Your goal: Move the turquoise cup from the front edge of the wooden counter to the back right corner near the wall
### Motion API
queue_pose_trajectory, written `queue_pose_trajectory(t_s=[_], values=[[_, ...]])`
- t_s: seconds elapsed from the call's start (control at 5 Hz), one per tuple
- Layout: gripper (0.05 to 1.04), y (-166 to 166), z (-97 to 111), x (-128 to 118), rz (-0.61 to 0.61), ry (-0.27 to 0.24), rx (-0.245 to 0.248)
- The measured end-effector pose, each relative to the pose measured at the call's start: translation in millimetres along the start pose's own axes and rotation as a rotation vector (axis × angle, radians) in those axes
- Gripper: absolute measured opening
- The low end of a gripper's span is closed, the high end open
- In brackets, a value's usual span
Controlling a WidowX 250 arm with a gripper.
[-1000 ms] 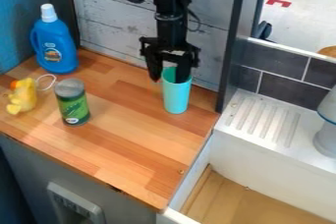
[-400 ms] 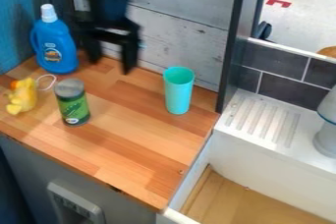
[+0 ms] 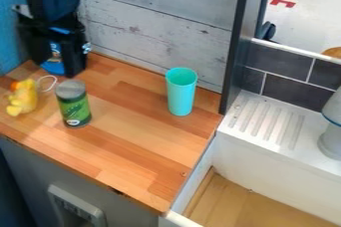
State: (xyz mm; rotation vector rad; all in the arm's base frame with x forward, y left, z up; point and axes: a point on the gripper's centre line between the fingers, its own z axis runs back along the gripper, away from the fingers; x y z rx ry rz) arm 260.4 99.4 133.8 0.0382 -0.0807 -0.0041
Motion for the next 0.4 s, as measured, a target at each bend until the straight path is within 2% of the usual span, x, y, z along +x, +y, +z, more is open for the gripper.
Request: queue_pose_trajectory(t_s=[0.2,0.4], values=[[1.000,21.5,-13.8,0.5,-0.018,0.056,0.005],[1.000,43.8,-18.2,3.9,-0.013,0.067,0.018]])
